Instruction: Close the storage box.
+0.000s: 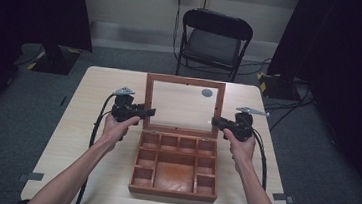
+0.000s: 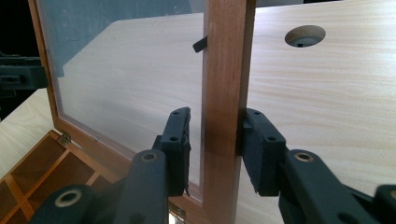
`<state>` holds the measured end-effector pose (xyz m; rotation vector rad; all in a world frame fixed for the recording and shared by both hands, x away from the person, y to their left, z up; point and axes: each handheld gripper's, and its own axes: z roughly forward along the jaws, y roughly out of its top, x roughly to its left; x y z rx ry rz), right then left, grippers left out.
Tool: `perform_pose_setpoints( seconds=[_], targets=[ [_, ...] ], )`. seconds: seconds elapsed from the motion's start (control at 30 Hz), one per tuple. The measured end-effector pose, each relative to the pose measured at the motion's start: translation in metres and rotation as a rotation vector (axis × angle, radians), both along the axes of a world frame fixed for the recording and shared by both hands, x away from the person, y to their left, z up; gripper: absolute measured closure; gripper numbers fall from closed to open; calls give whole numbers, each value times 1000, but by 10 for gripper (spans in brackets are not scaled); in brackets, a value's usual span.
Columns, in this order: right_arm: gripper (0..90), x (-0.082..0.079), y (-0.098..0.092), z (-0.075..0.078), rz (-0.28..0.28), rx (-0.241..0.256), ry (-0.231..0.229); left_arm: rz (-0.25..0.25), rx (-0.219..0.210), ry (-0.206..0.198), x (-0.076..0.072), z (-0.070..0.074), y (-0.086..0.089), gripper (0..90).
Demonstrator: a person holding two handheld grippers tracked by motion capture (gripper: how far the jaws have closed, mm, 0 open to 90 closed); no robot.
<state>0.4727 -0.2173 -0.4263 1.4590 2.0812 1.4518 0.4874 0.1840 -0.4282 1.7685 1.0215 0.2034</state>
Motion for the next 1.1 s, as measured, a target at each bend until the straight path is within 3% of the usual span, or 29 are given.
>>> perform_pose_setpoints(
  seconds=[0.27, 0.5, 0.73, 1.1],
  targets=[
    [615, -4, 0, 4, 6, 15, -5, -4, 29, -22, -5, 6, 3, 595],
    [598, -8, 0, 8, 14, 23, -13, -18, 19, -26, -10, 10, 7, 663],
    [561, -11, 2, 13, 13, 31, -8, -44, 9, -27, -16, 14, 11, 669],
    [504, -22, 4, 24, 16, 13, 12, -64, 28, -37, -28, 19, 12, 651]
  ],
)
